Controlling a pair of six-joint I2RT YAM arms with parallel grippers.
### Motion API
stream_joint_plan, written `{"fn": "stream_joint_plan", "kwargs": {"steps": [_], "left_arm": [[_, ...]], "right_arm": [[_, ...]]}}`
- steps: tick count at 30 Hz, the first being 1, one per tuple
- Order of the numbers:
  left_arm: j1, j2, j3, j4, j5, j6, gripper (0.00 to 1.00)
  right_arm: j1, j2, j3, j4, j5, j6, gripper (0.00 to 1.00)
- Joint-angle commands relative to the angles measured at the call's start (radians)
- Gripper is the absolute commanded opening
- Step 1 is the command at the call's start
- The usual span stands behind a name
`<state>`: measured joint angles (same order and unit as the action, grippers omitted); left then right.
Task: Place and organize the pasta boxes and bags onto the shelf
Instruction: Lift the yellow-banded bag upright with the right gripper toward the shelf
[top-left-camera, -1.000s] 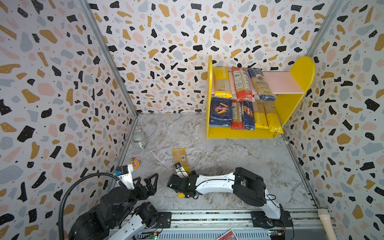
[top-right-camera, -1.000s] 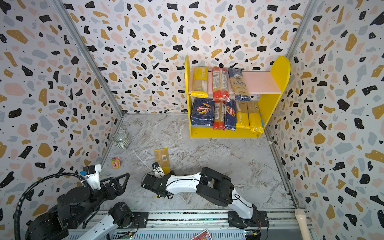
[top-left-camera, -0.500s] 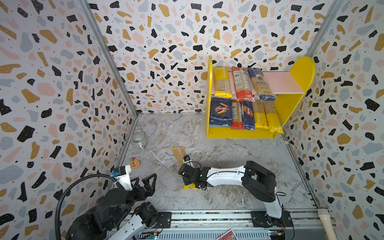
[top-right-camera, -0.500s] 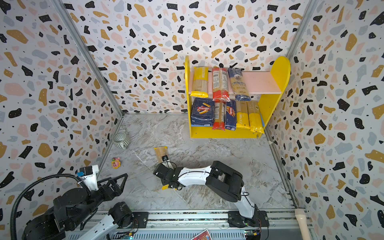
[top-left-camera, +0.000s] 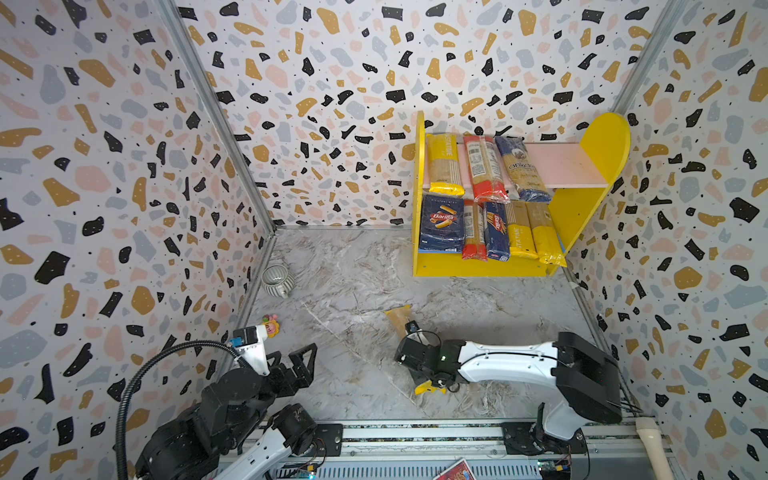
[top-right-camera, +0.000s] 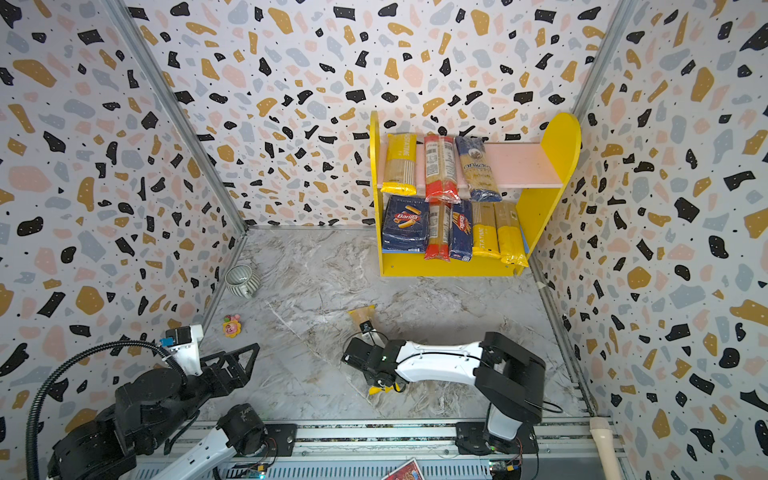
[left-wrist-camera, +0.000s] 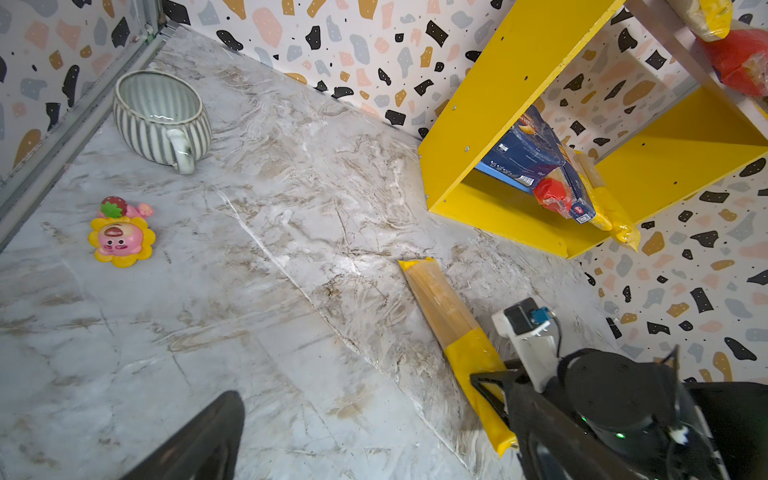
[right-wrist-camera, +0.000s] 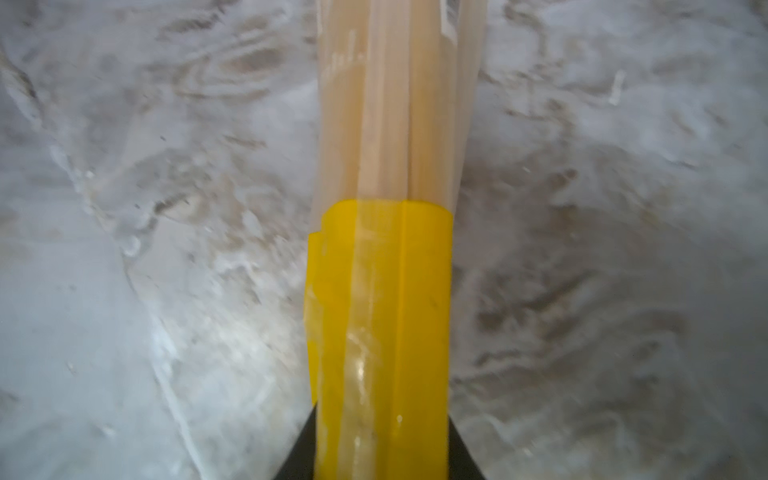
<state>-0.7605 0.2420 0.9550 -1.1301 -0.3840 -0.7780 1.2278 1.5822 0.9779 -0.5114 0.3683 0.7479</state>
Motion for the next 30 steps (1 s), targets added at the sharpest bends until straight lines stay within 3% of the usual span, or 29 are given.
{"fn": "stream_joint_plan", "kwargs": {"steps": [1,6,11,19,30], "left_arm": [[-0.002,0.027,0.012,0.062,-0.009,0.021,1.0],[-0.002,0.064,-0.021,0.127,0.001,0.033,1.0],[-0.002,0.112,-0.033,0.206,0.038,0.036,1.0],[-0.003,0.191,0.002,0.256,0.056,0.056,0.99],[-0.002,0.262,0.065,0.288,0.058,0.074,1.0]], "right_arm": [[0.0,-0.215,0.008,-0.114,0.134,0.039,0.02],[0.0,-0.518,-0.015,-0.245,0.172,0.07,0.02],[-0.004,-0.687,0.039,-0.421,0.267,0.114,0.0],[-0.004,-0.734,0.236,-0.579,0.379,0.111,0.0],[-0.007,-0.613,0.647,-0.605,0.582,-0.1,0.0]]}}
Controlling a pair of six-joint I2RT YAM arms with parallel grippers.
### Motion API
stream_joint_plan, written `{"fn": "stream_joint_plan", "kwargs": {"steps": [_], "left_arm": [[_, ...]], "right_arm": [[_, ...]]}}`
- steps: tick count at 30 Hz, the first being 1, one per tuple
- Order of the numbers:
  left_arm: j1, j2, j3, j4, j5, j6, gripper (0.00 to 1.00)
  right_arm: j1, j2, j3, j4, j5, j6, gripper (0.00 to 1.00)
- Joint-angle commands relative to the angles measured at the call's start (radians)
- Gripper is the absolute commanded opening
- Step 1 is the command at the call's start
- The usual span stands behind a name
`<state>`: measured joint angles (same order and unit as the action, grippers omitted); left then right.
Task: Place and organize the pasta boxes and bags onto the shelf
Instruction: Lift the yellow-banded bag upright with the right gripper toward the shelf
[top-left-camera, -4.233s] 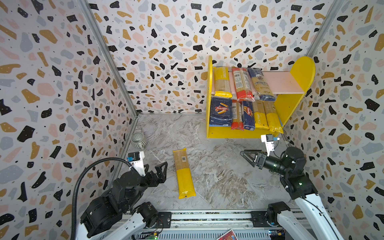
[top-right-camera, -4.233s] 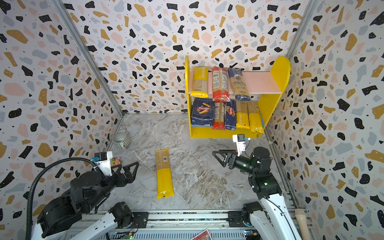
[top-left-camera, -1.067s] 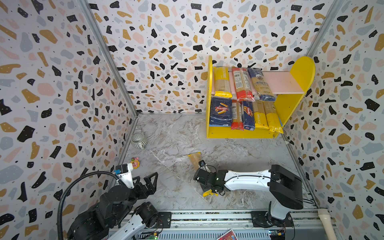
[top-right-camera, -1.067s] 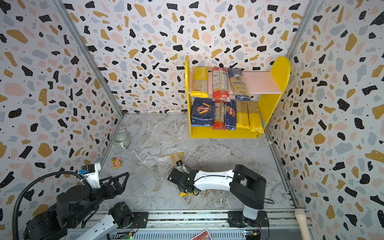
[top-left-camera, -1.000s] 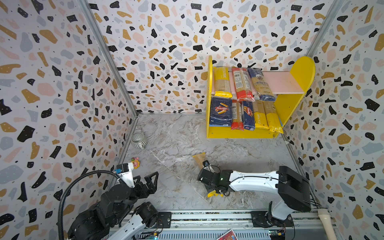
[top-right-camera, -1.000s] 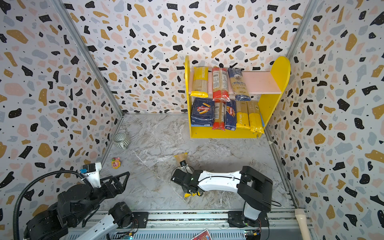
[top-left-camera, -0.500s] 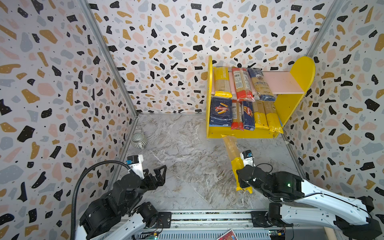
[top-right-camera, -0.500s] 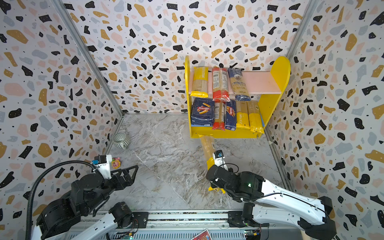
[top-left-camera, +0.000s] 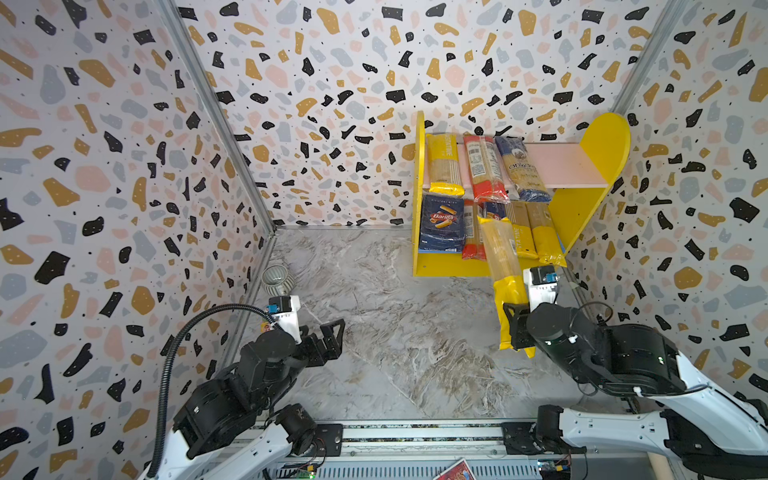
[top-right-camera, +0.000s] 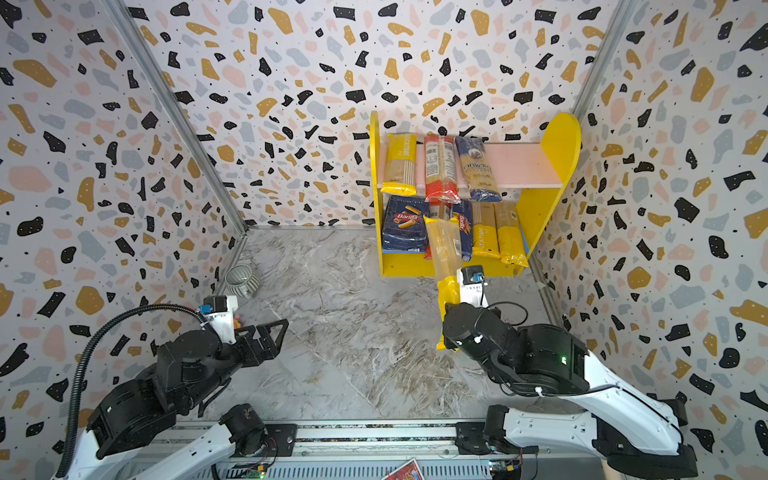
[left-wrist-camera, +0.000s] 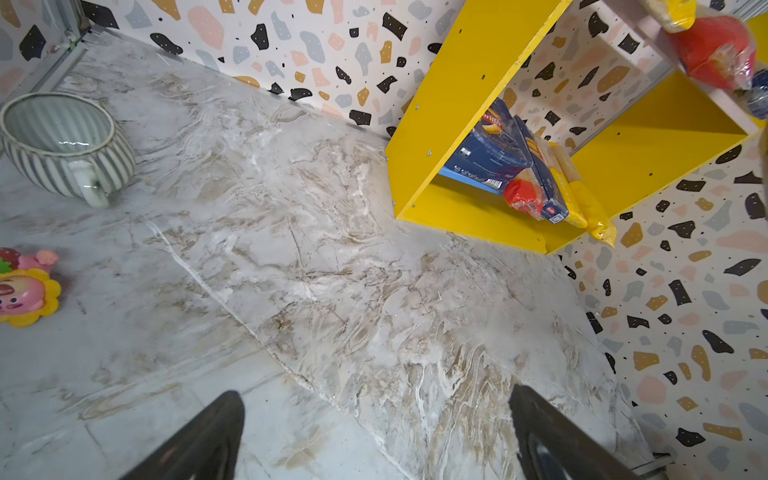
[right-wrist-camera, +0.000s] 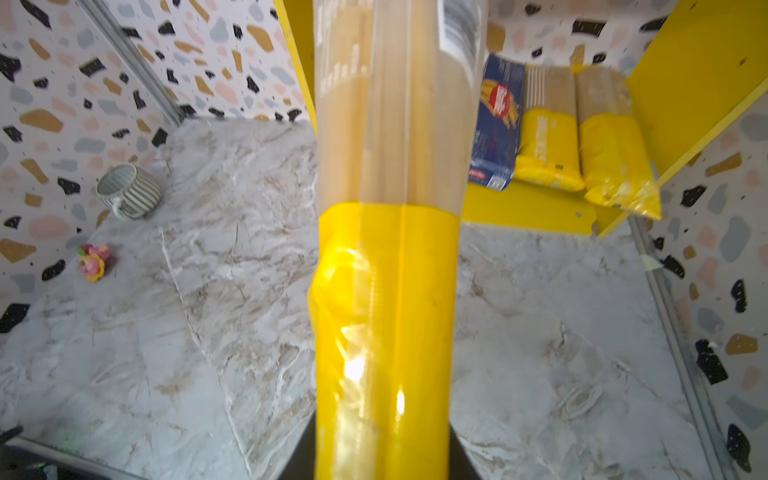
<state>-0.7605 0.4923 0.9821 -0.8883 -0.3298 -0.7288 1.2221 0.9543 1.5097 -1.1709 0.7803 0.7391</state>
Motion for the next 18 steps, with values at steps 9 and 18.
{"fn": "stream_joint_plan", "kwargs": {"steps": [9,18], "left_arm": [[-0.003,0.086,0.064,0.113,0.043,0.037,1.0],[-0.002,0.177,0.105,0.163,0.051,0.082,0.99]], "right_arm": [[-0.121,0.122,0.323,0.304,0.259,-0.453,0.0],[-0.594,0.308,0.468,0.431,-0.13,-0.595,0.0]]}}
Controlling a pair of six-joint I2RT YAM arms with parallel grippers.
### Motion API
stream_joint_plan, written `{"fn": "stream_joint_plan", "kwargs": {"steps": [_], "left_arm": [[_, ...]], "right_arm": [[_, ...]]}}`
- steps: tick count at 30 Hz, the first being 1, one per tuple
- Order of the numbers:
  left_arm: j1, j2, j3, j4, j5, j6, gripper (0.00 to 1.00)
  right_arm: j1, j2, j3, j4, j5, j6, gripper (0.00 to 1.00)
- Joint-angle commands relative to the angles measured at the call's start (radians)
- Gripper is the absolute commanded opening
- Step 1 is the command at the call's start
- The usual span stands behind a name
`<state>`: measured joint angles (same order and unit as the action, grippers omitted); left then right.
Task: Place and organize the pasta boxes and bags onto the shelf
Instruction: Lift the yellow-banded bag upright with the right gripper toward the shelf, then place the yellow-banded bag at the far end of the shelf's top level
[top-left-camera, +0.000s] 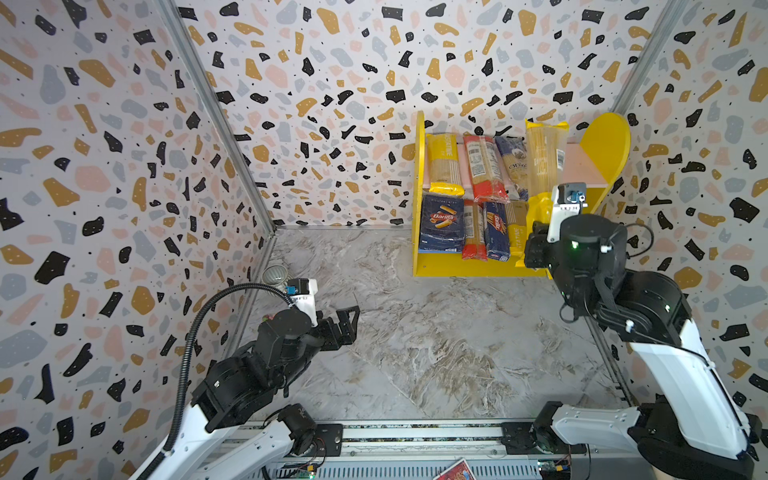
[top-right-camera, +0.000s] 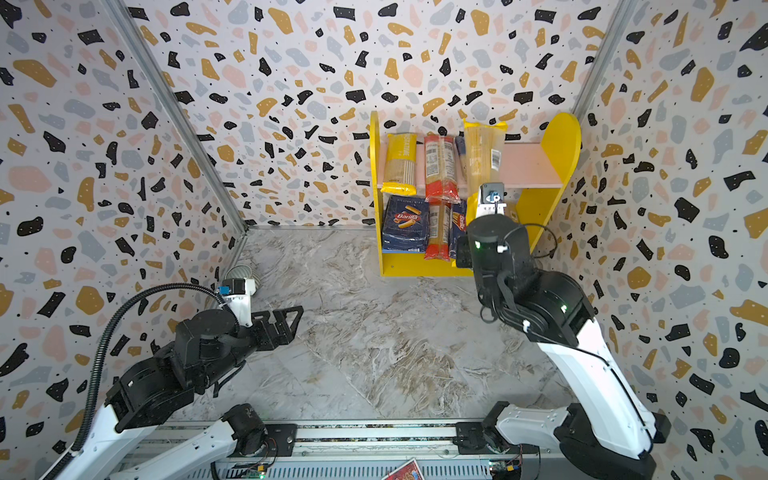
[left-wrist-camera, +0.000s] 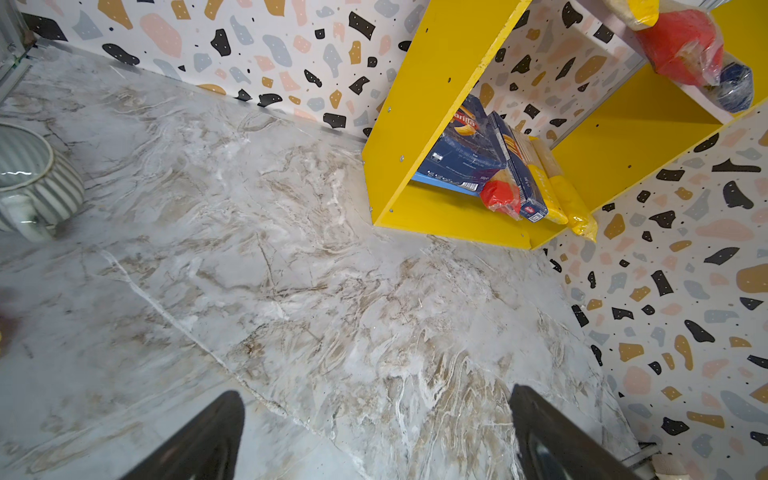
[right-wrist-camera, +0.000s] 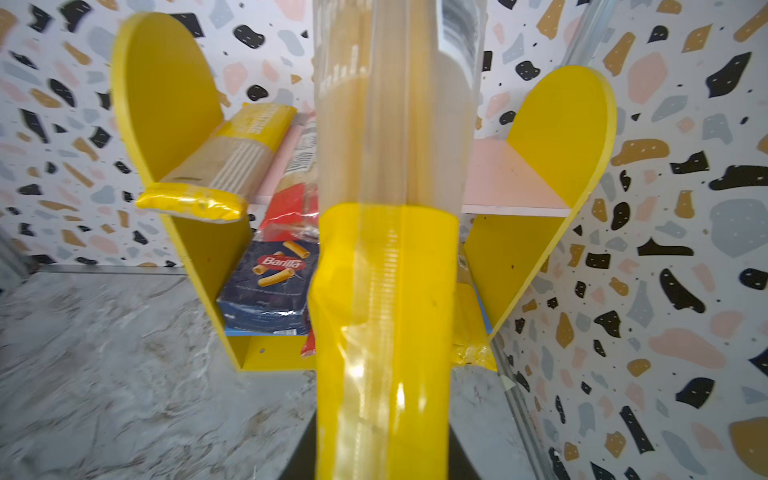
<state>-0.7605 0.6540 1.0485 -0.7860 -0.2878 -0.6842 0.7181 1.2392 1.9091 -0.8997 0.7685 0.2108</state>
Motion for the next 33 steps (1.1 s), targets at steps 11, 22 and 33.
{"fn": "stream_joint_plan", "kwargs": {"steps": [11,22,33], "left_arm": [[-0.002,0.116,0.157,0.071,-0.008,0.097,1.0],[-0.003,0.161,0.196,0.071,0.006,0.133,0.99],[-0.003,0.198,0.18,0.102,0.017,0.14,1.0]], "right_arm": [[-0.558,0.416,0.613,0.042,-0.548,-0.055,0.0],[-0.724,0.527,0.621,0.165,-0.671,-0.065,0.0],[-0.77,0.605,0.622,0.207,-0.707,-0.103,0.0]]}}
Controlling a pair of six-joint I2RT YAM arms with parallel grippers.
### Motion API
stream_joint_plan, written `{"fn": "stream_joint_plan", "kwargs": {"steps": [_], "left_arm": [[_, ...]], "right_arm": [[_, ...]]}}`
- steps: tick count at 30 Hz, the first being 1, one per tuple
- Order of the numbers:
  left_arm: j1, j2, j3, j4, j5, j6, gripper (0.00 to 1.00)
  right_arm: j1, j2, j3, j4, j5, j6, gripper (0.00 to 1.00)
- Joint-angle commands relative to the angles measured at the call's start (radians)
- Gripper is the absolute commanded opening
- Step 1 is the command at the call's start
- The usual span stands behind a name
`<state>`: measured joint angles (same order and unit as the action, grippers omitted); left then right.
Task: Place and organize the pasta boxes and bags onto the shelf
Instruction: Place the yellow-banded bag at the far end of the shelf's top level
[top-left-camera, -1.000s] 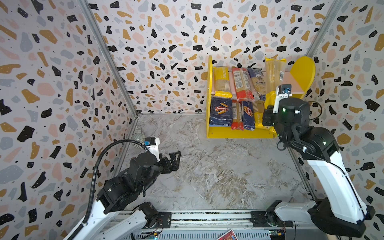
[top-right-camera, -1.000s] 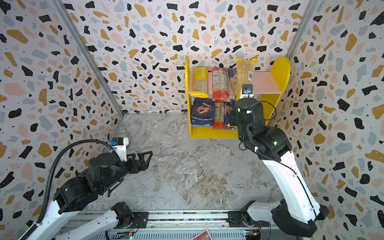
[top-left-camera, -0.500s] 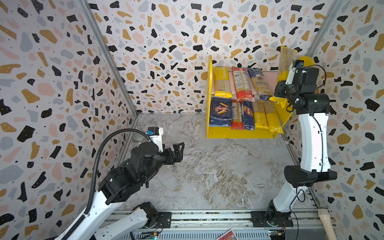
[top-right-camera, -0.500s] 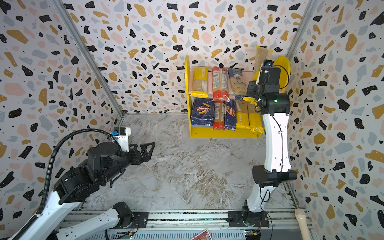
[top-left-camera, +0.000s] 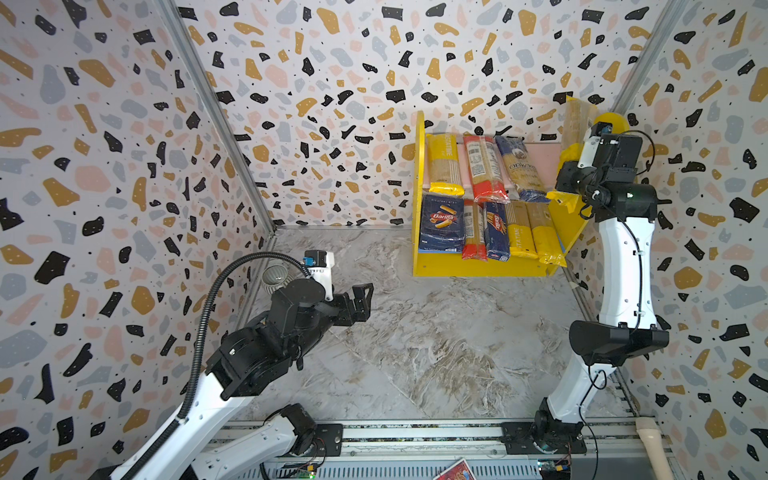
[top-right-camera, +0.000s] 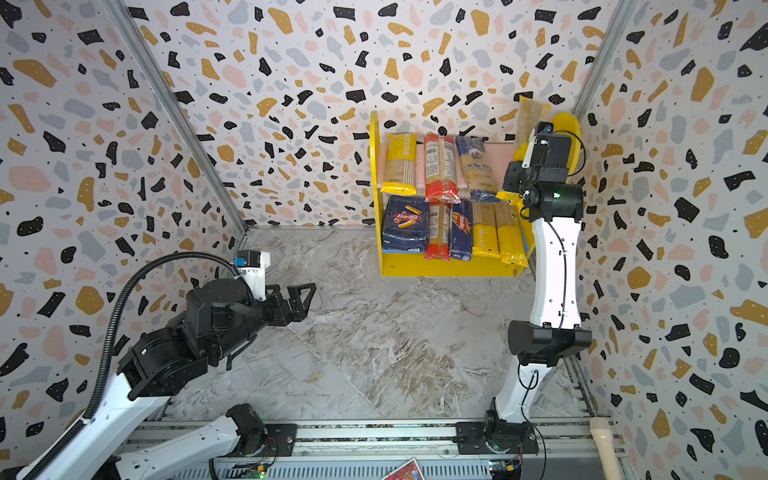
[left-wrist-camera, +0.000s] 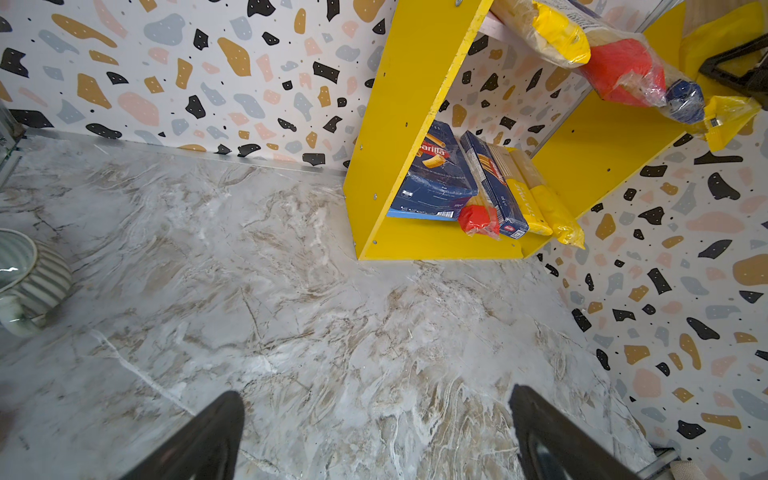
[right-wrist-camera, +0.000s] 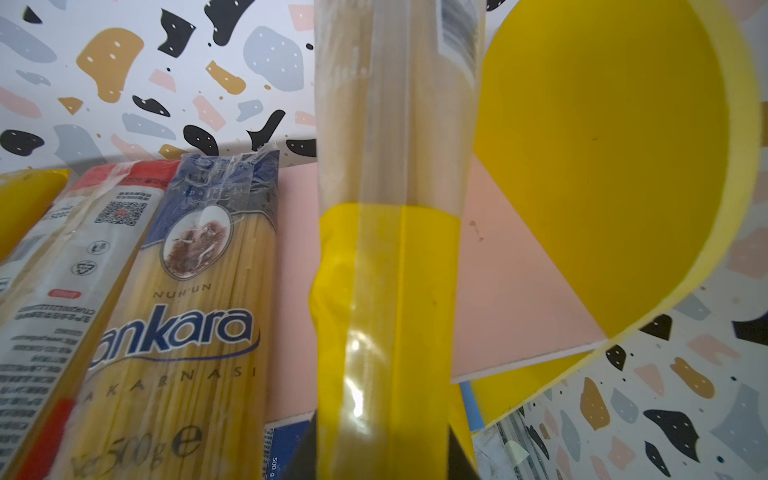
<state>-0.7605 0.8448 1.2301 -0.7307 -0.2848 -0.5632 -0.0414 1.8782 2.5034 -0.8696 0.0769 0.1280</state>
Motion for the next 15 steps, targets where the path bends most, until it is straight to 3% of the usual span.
{"fn": "stream_joint_plan", "kwargs": {"steps": [1,5,15], "left_arm": [[-0.003,0.01,-0.002,0.048,0.014,0.019,1.0],[-0.003,0.018,-0.004,0.053,0.013,0.02,1.0],[-0.002,0.028,0.006,0.054,0.008,0.019,0.99]], "right_arm": [[-0.013,-0.025,0.028,0.178,-0.02,-0.022,0.0],[-0.014,-0.007,0.025,0.179,-0.011,-0.028,0.03],[-0.022,0.012,0.02,0.215,-0.014,-0.038,0.34]]}}
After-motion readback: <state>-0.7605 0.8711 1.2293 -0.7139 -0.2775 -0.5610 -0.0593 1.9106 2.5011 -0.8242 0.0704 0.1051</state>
